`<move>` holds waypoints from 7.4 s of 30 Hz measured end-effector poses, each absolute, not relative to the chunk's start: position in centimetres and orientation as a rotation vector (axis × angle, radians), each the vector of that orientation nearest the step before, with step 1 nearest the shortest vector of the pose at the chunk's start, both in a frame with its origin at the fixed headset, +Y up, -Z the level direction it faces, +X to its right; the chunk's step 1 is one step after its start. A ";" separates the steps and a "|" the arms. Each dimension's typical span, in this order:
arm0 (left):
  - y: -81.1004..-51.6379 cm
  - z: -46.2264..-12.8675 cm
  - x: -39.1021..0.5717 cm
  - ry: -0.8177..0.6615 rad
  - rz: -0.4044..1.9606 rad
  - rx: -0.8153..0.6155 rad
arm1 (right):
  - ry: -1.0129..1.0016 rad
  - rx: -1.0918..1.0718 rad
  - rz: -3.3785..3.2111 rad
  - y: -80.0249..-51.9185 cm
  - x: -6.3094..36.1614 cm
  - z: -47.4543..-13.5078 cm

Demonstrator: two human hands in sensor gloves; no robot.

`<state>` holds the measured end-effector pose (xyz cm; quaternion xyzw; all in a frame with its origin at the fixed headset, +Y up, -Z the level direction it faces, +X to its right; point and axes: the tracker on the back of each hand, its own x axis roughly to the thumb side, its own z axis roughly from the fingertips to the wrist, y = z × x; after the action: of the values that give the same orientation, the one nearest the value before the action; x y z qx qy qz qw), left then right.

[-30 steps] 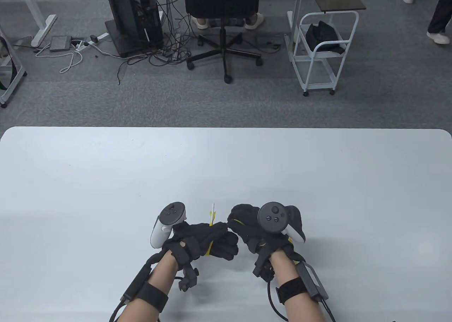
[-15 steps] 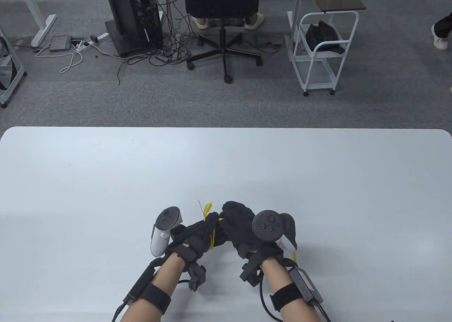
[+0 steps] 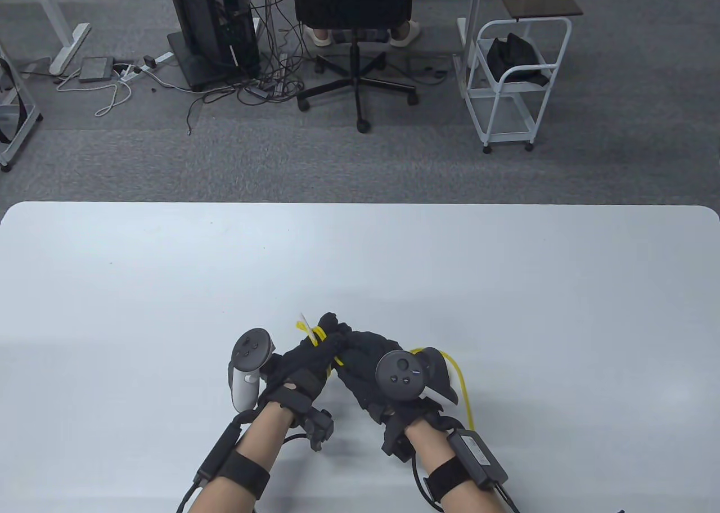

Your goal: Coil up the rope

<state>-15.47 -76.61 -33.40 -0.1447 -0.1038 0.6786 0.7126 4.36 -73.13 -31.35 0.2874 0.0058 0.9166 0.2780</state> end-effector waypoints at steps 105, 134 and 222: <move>-75.0 -32.9 -15.0 -0.445 1.852 -0.319 | 0.149 0.778 2.616 -74.8 4.5 -32.0; -75.7 -33.3 -13.5 -0.592 1.337 -0.727 | -0.107 0.585 2.734 -73.1 7.5 -32.9; -75.8 -33.4 -14.5 -0.390 1.303 -0.494 | -0.173 0.629 2.498 -71.5 6.6 -31.8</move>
<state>-14.50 -75.77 -33.35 -0.2262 -0.1783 0.5961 0.7495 6.60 -71.51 -31.84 0.2341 -0.0645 0.9299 0.2764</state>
